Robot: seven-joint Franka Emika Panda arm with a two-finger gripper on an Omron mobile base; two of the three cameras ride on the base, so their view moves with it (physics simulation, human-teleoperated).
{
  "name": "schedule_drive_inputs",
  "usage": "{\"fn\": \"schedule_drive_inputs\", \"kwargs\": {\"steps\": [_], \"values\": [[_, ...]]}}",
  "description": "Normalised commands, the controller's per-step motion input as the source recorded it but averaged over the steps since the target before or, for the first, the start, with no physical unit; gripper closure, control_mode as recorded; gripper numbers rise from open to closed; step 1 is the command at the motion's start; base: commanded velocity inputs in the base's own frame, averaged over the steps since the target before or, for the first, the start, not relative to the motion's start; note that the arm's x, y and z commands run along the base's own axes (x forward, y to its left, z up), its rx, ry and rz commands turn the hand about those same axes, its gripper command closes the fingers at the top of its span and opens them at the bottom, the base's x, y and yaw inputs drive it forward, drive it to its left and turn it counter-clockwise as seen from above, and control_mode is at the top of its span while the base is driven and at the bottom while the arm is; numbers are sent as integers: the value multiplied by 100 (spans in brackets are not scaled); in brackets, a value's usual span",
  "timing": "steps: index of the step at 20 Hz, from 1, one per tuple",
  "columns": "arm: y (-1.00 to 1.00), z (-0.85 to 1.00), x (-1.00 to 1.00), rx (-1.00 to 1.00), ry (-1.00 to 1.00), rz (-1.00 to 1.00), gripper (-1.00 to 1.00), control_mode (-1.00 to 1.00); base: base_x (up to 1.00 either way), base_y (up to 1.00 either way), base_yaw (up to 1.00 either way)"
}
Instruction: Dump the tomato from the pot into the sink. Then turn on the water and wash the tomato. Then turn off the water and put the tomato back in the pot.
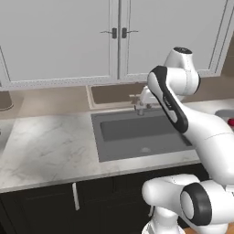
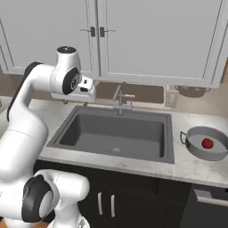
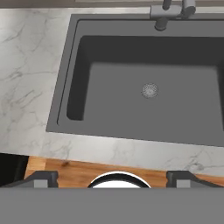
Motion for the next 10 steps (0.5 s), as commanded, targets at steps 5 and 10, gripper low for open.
{"fn": "schedule_drive_inputs", "kwargs": {"steps": [5, 10], "values": [[0, 0, 0, 0, 0, 0, -100, 100, -8, -57, 0], [0, 0, 0, 0, 0, 0, -100, 100, 0, -67, 0]]}}
